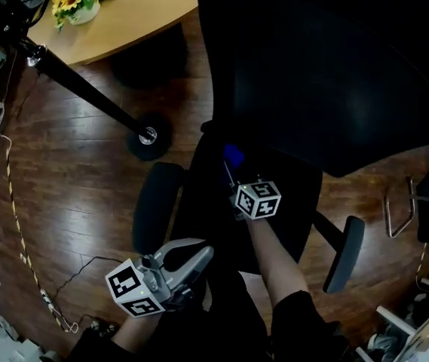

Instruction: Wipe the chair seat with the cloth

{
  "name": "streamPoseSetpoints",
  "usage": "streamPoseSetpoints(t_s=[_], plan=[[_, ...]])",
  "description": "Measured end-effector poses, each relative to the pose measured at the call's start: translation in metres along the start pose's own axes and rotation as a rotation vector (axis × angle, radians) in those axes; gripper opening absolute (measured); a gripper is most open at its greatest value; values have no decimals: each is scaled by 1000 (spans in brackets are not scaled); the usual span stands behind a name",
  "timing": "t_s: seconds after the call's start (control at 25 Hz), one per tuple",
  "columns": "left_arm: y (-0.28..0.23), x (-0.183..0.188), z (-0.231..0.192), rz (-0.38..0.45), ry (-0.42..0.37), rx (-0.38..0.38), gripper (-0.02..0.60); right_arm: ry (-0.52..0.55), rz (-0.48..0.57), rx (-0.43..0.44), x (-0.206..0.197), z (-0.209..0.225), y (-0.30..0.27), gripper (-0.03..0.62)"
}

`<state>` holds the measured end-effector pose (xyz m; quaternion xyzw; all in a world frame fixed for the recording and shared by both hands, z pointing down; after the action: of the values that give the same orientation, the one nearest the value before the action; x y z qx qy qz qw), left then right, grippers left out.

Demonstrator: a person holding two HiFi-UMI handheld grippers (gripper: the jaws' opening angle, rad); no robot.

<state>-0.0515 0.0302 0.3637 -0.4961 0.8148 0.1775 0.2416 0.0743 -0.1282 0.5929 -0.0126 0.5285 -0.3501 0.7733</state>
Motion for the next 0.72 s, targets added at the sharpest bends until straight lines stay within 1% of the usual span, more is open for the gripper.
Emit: streamPoseSetpoints(t_s=[0.04, 0.12, 0.2, 0.28, 0.32, 0.4, 0.48, 0.52, 0.6, 0.72], plan=[[4, -2, -11, 9, 9, 16, -8, 20, -49, -23, -11, 10, -29, 61], [10, -5, -26, 17, 8, 43, -8, 61, -117, -42, -27, 19, -72, 61], [15, -10, -31, -14, -24, 67, -8, 135, -166, -68, -37, 19, -98, 61], [20, -13, -33, -30, -30, 75, -8, 204, -187, -113, -38, 18, -109, 63], [23, -13, -33, -24, -24, 73, -8, 219, -191, -125, -38, 18, -111, 63], [25, -11, -34, -10, -22, 72, -8, 227, -201, -121, -41, 16, -113, 63], [25, -10, -33, -18, -34, 72, -8, 228, -211, -118, -43, 17, -110, 61], [23, -9, -33, -24, -39, 71, -8, 226, -213, -131, -44, 21, -106, 61], [19, -7, -33, -31, -46, 69, -8, 213, -212, -180, -44, 36, -95, 61], [10, -7, -32, -41, -55, 58, -8, 177, -215, -273, -49, 73, -62, 61]])
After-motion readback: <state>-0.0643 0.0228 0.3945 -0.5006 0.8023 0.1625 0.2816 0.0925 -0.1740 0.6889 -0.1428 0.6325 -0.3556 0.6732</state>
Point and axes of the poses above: the fingertips, and each gripper's own axes: y backward along the fingers, z to its right, x out of its top, the point moved 4 cm from there along y, backward along the fingers, and after that the axes turned 1 degree about y, right-handed, at the moved point
